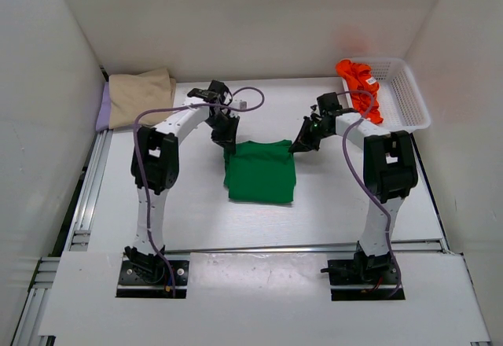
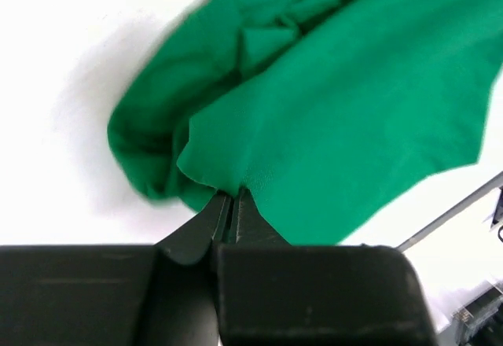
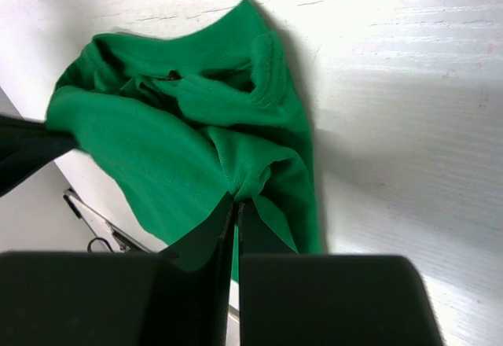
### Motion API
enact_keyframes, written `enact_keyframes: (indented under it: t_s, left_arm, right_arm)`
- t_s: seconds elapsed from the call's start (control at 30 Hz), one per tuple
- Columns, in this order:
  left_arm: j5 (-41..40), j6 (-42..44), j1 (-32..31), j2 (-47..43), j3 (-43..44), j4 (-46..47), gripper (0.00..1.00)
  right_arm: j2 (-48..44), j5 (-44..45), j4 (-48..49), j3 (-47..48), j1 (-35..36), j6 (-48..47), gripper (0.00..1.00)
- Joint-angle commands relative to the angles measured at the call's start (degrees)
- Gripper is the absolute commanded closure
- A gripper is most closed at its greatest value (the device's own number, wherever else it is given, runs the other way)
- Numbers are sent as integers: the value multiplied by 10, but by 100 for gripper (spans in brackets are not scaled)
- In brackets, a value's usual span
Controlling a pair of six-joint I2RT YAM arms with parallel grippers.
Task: Fold and stack the t-shirts
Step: Fold the long partially folded tshirt into a neat square
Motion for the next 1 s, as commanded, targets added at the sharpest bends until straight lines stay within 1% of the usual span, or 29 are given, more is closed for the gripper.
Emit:
enact_keyframes:
  t_s: [0.0,0.2,0.3,0.37,0.4,0.57,0.6,0.7,0.73,0.77,0.8,0.87,0.9,0.97]
  left_arm:
    - [-2,4,2,-122,-23,2,89]
    - [-8,4,2,-187,-80,2,89]
    - [-13,4,7,-195,-102,9,89]
    - [-13,4,15,-195,-111,15,89]
    - [-13,4,24,-179,-111,15,89]
    - [-25,4,29,-144,-71,6,89]
    - [-31,4,29,-137,-65,6,89]
    - [-51,4,29,-126,-65,37,89]
    - [-70,4,34,-118,-65,46,87]
    - [-80,4,35,-112,-65,53,81]
    - [-80,4,40,-104,-56,53,79]
    - [-91,4,45,-78,-40,53,71]
    - [-91,4,45,-71,-27,53,62]
    - [-112,4,52,-58,-19,53,53]
  right_arm:
    - [-60,-14,-2,-4,2,-2,100]
    - [-93,-31,3,-10,8,-2,100]
    - [-99,-31,14,-10,8,9,100]
    - [-85,-31,14,-3,8,9,100]
    - [-67,-36,14,3,8,9,100]
    - [-1,-48,14,59,8,21,100]
    - [7,-48,14,65,8,21,98]
    - [32,-29,14,88,8,27,89]
    - [39,-22,8,93,8,27,74]
    - [51,-8,8,99,8,33,66]
    - [56,-8,8,113,2,33,61]
    - [65,8,1,133,-5,33,54]
    - [65,16,0,144,-5,21,54]
    - [65,39,-18,169,-10,8,53]
